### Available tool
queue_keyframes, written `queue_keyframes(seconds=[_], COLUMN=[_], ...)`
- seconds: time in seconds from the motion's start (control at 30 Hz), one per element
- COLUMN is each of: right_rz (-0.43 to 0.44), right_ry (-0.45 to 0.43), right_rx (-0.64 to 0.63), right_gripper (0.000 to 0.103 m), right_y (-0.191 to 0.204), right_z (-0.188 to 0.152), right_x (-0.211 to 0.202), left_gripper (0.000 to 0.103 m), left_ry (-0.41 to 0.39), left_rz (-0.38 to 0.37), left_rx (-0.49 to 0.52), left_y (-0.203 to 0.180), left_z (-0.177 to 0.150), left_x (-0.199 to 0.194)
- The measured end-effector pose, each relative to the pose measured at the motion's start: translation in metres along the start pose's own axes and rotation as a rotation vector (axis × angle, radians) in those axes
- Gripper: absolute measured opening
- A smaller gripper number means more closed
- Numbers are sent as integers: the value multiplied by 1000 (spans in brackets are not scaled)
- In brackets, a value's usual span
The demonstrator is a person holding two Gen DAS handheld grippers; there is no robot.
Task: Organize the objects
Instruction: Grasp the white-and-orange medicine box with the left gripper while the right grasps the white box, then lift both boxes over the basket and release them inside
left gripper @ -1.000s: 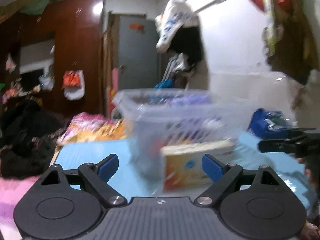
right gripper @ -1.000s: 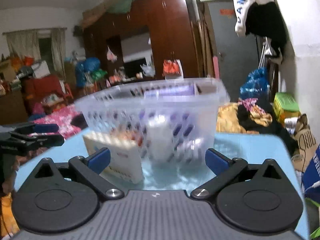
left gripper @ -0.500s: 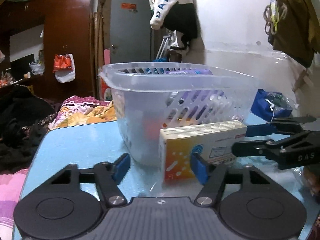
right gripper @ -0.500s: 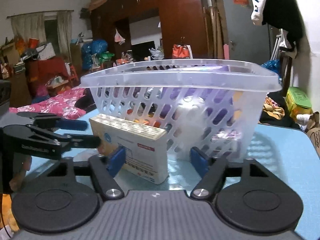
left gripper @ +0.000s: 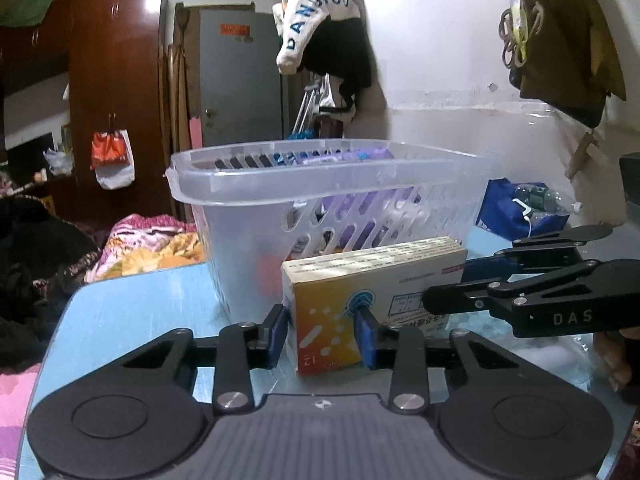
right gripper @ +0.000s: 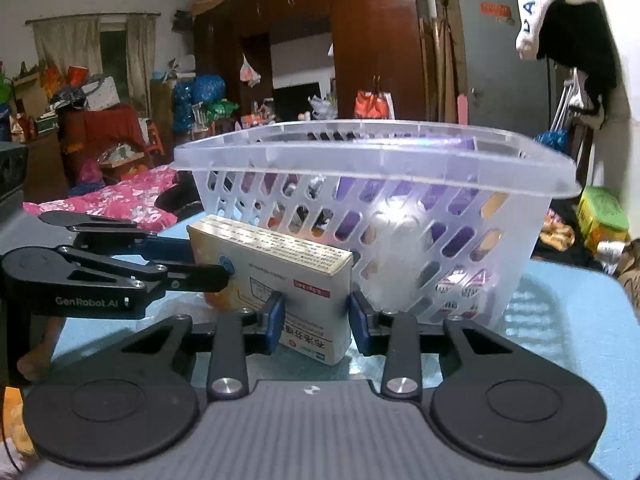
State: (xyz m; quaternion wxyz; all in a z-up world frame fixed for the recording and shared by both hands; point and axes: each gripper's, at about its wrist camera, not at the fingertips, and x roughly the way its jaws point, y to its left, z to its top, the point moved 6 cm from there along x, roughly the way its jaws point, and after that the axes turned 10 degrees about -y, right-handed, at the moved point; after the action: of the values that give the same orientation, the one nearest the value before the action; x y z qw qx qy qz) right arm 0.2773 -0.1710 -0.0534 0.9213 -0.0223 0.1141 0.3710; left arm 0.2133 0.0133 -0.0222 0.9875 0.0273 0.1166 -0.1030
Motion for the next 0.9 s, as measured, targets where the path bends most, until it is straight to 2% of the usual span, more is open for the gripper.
queue_keyframes(seconds=[0.33,0.57,0.7,0.9], right_rz=[-9,-12,-12,-21], right_ry=[-46,-96,-134,-200], right_rx=[-29,-70,-95,-129], right_gripper=[37,36,36,36], right_y=[13,29,36,29], right_z=[6,18,36,84], right_x=[-8,-34,-51,-65], left_gripper=[37,37,37,37], left_ry=[-71,-130,-183,-255], left_rz=[17,30,41,42], left_rx=[13,32,47,77], left_y=[-7,-20,-31,-45], left_z=[7,17,33,76], left_x=[-16,-42,-63,-74])
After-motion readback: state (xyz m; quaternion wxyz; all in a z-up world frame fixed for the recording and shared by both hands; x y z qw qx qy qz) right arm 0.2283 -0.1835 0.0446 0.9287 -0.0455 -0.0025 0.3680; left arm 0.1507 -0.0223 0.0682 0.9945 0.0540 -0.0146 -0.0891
